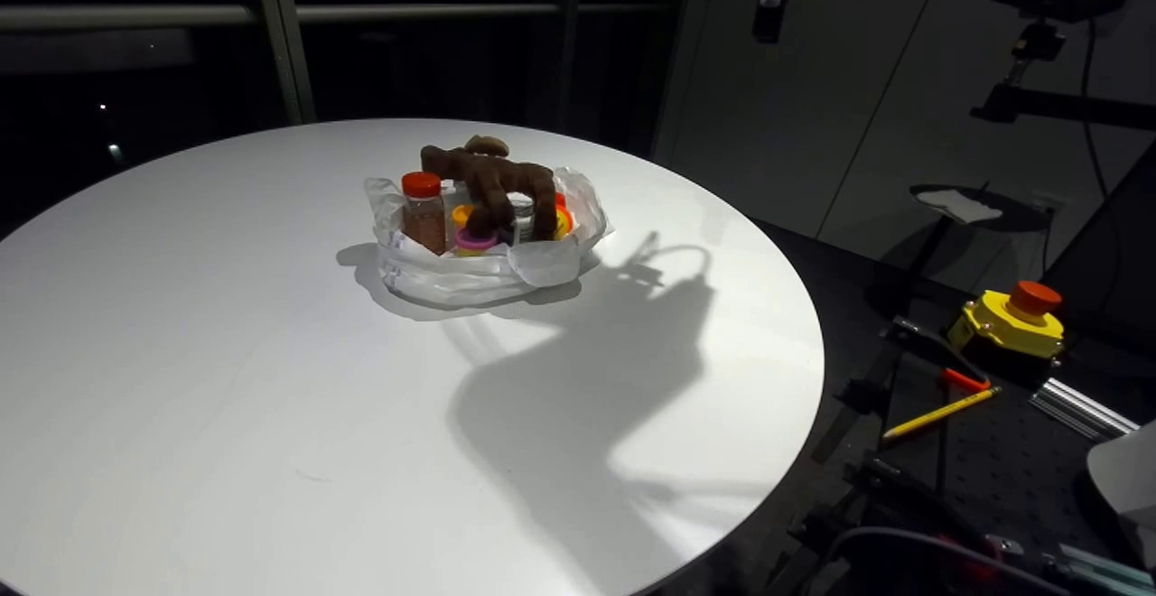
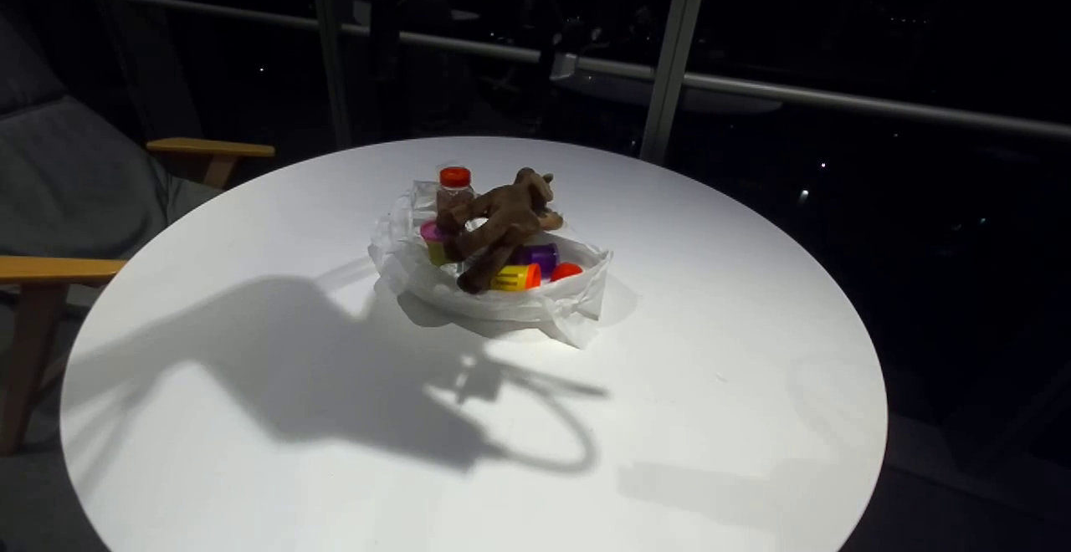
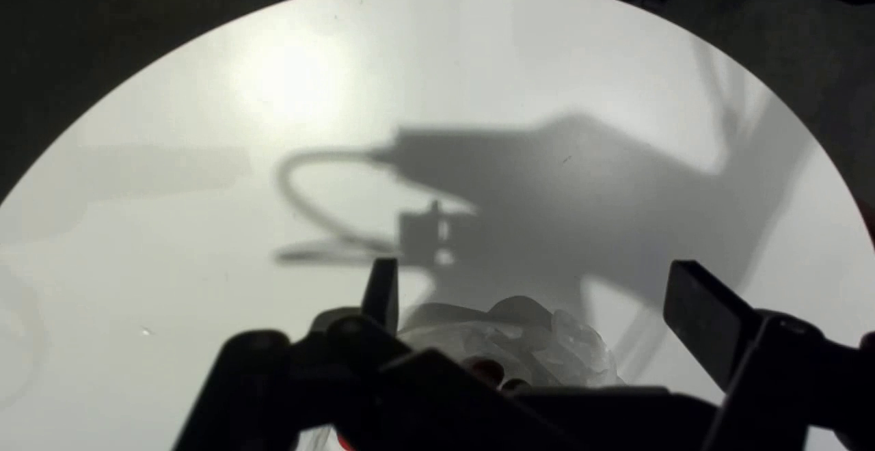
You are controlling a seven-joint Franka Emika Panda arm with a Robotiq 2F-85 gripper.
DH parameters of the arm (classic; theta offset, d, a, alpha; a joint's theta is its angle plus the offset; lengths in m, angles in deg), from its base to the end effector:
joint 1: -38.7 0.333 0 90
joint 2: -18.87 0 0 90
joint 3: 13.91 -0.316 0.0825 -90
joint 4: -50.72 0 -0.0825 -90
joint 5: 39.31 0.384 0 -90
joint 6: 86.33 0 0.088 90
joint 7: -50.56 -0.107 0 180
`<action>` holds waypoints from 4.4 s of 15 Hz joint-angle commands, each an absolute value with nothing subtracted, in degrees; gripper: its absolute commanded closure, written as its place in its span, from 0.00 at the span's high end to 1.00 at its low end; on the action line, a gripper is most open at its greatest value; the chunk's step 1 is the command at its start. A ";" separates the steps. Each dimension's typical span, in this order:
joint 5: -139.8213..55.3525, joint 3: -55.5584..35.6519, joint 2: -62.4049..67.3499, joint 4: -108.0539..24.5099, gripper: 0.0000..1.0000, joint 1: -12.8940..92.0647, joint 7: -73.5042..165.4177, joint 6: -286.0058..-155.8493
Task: Remove the things from the plastic bag and put them on the table
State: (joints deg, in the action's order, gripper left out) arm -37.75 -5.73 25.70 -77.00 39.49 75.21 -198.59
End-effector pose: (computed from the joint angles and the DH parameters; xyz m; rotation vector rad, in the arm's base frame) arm 0.4834 -0.0617 0.4107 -3.0209 -0.4431 0.2060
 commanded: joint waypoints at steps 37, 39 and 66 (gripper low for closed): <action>-47.16 -15.51 -19.48 -42.15 0.02 41.68 55.25 -224.35; -46.69 -15.55 -18.68 -42.27 0.09 41.28 55.71 -223.19; -31.40 -31.63 -4.14 -62.87 0.09 50.32 73.68 -213.07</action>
State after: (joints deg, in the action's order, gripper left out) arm -32.12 -30.58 -3.55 -60.99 49.84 71.81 -209.75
